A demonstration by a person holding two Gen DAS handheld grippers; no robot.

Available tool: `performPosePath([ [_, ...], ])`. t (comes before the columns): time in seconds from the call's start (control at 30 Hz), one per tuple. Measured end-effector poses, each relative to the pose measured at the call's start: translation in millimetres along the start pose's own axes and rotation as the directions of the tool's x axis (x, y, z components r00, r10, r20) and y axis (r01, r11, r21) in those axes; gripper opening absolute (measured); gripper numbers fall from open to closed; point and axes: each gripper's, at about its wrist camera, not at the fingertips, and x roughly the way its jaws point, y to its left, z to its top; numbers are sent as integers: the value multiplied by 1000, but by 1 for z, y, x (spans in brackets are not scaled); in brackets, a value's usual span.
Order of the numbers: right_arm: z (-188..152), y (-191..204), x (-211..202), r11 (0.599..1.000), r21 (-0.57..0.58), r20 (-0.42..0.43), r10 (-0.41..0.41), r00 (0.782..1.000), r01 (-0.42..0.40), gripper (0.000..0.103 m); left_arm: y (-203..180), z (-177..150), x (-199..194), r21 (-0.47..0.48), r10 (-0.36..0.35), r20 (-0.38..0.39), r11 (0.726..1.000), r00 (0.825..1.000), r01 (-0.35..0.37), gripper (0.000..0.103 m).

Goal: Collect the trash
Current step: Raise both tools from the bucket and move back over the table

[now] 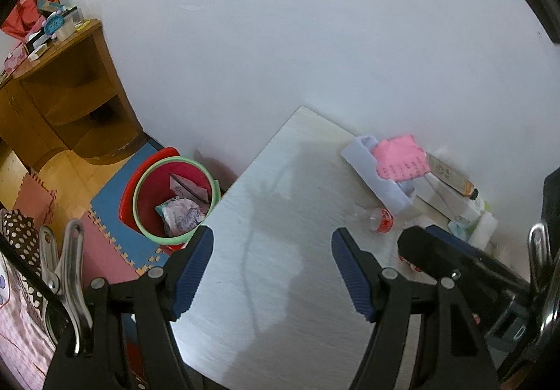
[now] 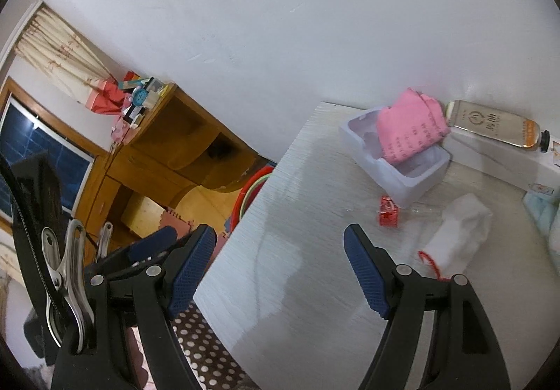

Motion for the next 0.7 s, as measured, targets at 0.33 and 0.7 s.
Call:
performPosePath([
  [0.33,-11,-22,-10,999,-37,5,-3,1000,3,78,-20,-2,8,41,4,10,999,1000,-5,74],
  [0.7,-24,-49,-32,998,-48,28,-29,999,30,78,-55,-13,16,114,-23,19,993,1000,21,74],
])
